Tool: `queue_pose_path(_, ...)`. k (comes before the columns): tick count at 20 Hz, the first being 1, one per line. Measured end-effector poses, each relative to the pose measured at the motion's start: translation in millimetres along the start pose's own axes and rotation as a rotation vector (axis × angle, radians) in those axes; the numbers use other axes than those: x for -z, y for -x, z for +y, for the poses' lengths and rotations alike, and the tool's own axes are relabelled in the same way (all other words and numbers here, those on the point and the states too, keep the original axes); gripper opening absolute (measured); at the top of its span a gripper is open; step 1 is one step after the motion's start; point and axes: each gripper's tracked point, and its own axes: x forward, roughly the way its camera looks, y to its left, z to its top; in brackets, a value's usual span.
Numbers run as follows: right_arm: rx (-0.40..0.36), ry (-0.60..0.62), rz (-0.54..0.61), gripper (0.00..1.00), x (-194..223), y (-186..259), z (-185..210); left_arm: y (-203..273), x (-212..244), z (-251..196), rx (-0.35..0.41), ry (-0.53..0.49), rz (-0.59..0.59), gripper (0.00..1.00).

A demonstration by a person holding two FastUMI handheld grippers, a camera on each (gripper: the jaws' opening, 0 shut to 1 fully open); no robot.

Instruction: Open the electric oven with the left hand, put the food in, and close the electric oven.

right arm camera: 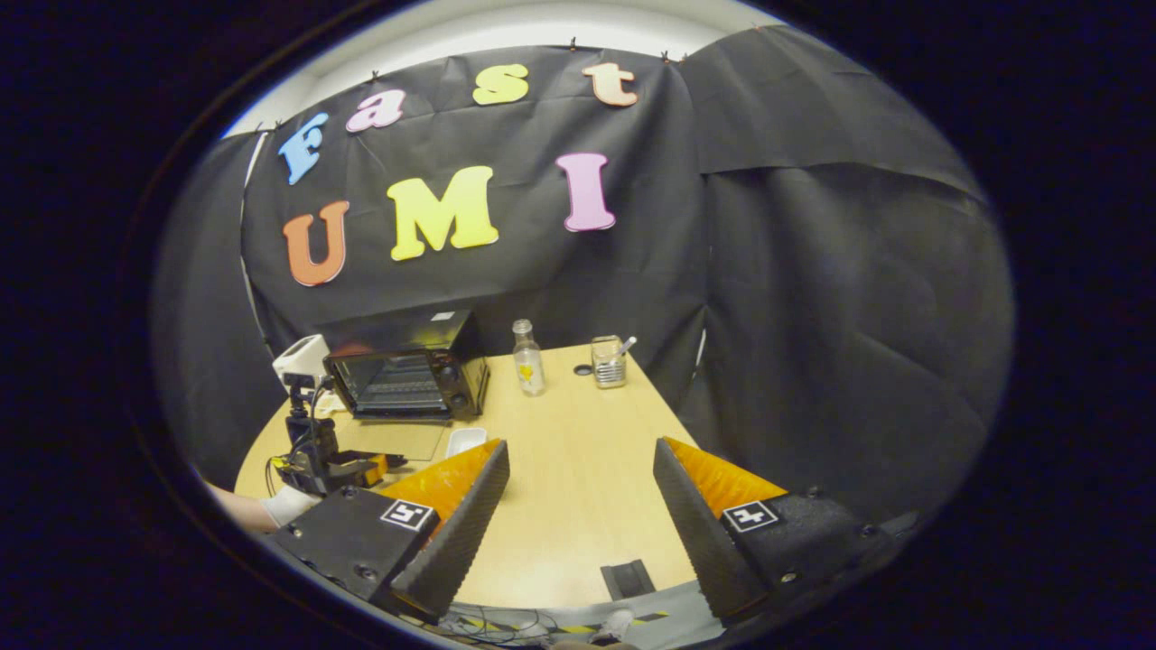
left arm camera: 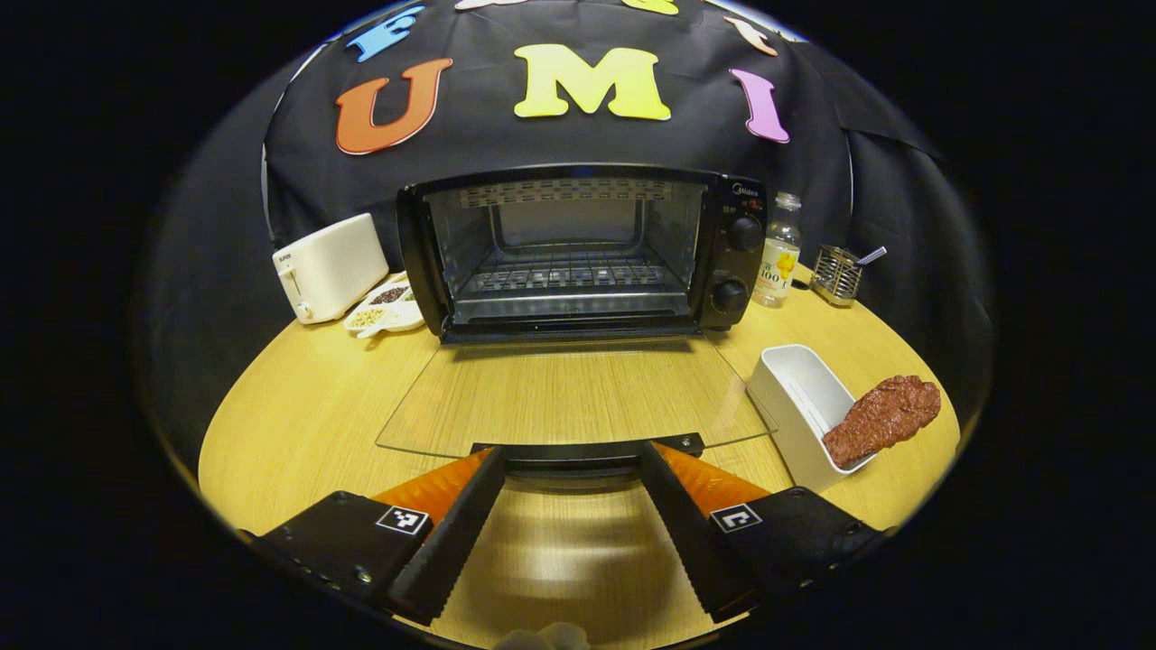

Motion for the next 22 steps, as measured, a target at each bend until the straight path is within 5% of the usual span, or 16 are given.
queue_pose_path(8,-0.239,-0.045,0.267,0.96,65.7,-121.9,33.0,69.4,-32.1,11.9,-0.010,0.004,-0.055,0.97)
queue_pose_path(17,-0.529,-0.250,0.588,0.90,113.4,-222.2,114.1,122.0,-62.1,11.1,-0.096,0.051,-0.038,0.97)
queue_pose_path(20,-0.580,-0.318,0.701,0.77,128.2,-233.9,131.9,128.4,-71.6,10.9,-0.130,0.051,-0.041,0.97)
queue_pose_path(22,-0.590,-0.367,0.749,0.56,135.9,-239.9,139.3,130.8,-76.2,8.4,-0.145,0.063,-0.039,0.97)
